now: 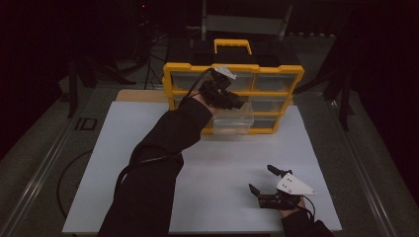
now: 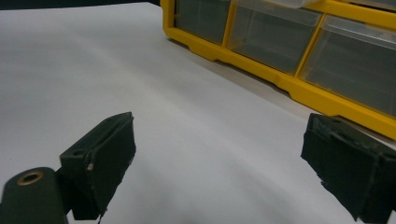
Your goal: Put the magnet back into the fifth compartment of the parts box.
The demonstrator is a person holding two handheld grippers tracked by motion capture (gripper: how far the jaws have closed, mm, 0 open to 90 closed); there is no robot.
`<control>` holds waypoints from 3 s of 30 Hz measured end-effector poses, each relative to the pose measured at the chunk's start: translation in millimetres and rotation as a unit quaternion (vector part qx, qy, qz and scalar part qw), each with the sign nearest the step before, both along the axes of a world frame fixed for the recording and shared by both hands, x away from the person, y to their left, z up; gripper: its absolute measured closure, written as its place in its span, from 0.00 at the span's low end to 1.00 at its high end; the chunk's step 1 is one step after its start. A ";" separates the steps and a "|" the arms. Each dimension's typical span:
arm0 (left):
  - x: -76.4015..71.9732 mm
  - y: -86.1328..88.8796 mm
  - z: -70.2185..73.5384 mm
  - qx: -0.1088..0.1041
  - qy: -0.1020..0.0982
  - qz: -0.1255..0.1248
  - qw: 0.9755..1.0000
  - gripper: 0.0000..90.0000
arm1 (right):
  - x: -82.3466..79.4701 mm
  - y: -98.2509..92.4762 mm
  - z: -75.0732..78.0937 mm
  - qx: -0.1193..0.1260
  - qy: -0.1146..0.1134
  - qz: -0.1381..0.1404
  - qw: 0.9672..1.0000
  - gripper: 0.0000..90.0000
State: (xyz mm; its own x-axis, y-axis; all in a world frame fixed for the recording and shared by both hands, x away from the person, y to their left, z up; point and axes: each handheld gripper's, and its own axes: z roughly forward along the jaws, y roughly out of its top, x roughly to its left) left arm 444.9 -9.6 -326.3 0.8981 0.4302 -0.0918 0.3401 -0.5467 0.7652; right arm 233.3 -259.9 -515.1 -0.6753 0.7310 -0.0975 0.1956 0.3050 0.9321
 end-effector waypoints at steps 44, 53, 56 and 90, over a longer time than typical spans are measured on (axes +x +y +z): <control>4.2 0.7 -8.8 0.030 0.050 0.043 0.997 0.51 | -0.2 0.0 -0.1 -0.002 0.001 0.002 1.000 0.11; -1.0 6.2 -6.1 0.017 0.048 0.039 0.998 0.35 | -0.4 -0.2 0.3 -0.002 0.001 0.001 1.000 0.11; -3.1 8.4 -4.2 0.010 0.050 0.037 0.998 0.30 | -0.5 0.0 0.2 -0.003 0.000 0.000 1.000 0.11; -23.6 48.0 -3.2 0.000 0.028 0.000 1.000 0.00 | -0.3 0.4 -0.8 -0.005 0.004 -0.001 1.000 0.11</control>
